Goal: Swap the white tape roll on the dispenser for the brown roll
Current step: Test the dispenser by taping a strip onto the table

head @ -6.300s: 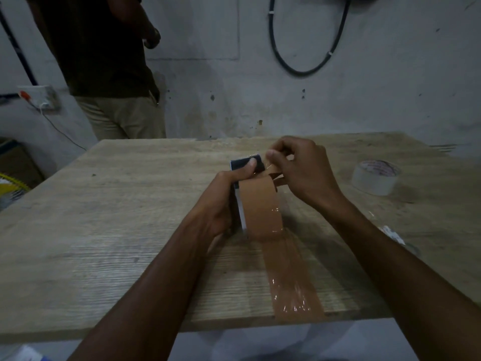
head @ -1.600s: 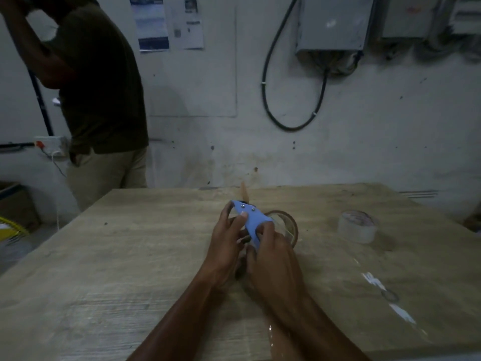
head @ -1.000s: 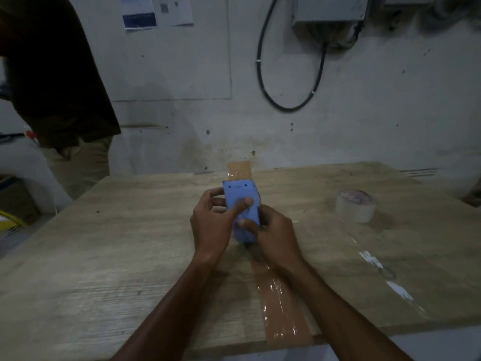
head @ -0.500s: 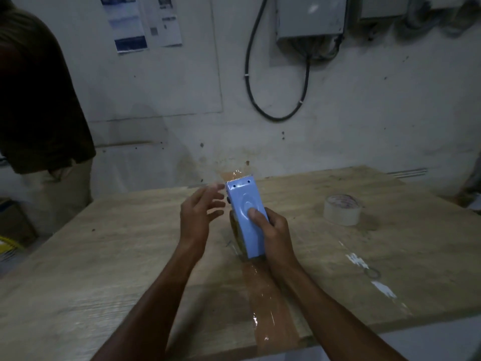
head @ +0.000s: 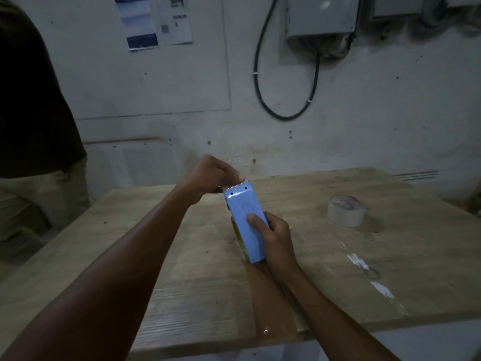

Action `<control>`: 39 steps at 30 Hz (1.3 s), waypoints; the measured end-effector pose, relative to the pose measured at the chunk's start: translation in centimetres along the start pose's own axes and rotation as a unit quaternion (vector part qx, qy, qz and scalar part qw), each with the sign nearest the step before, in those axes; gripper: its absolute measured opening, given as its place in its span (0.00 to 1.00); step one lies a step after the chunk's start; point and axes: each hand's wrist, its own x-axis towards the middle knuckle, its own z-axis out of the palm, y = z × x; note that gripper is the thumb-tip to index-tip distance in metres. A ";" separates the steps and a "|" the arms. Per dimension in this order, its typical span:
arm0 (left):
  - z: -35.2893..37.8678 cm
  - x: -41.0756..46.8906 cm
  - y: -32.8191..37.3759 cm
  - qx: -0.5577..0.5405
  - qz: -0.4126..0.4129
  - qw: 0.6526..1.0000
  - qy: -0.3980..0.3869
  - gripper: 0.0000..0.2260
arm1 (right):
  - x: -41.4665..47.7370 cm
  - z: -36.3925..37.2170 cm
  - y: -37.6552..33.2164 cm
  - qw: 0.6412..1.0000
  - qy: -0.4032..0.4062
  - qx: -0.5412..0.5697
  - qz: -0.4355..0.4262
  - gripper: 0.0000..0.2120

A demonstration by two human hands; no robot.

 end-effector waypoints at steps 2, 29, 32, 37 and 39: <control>0.2 -0.4 0.4 0.008 0.017 1.000 0.015 0.05 | -0.6 0.0 -0.6 1.000 0.012 -0.001 0.028 0.29; 8.1 -8.1 -4.9 0.246 0.043 0.959 -0.136 0.15 | -14.2 -3.6 -9.8 0.912 -0.014 -0.058 0.405 0.18; 8.4 -8.2 -5.4 0.197 0.040 0.969 -0.141 0.12 | -14.2 -3.5 -9.6 0.909 -0.012 -0.068 0.410 0.19; 8.9 -8.4 -5.8 0.097 0.037 0.985 -0.140 0.07 | -14.1 -3.8 -9.7 0.910 0.001 -0.068 0.408 0.18; 9.1 -8.5 -6.1 0.072 0.041 0.988 -0.133 0.06 | -14.0 -3.9 -9.7 0.909 0.009 -0.066 0.412 0.18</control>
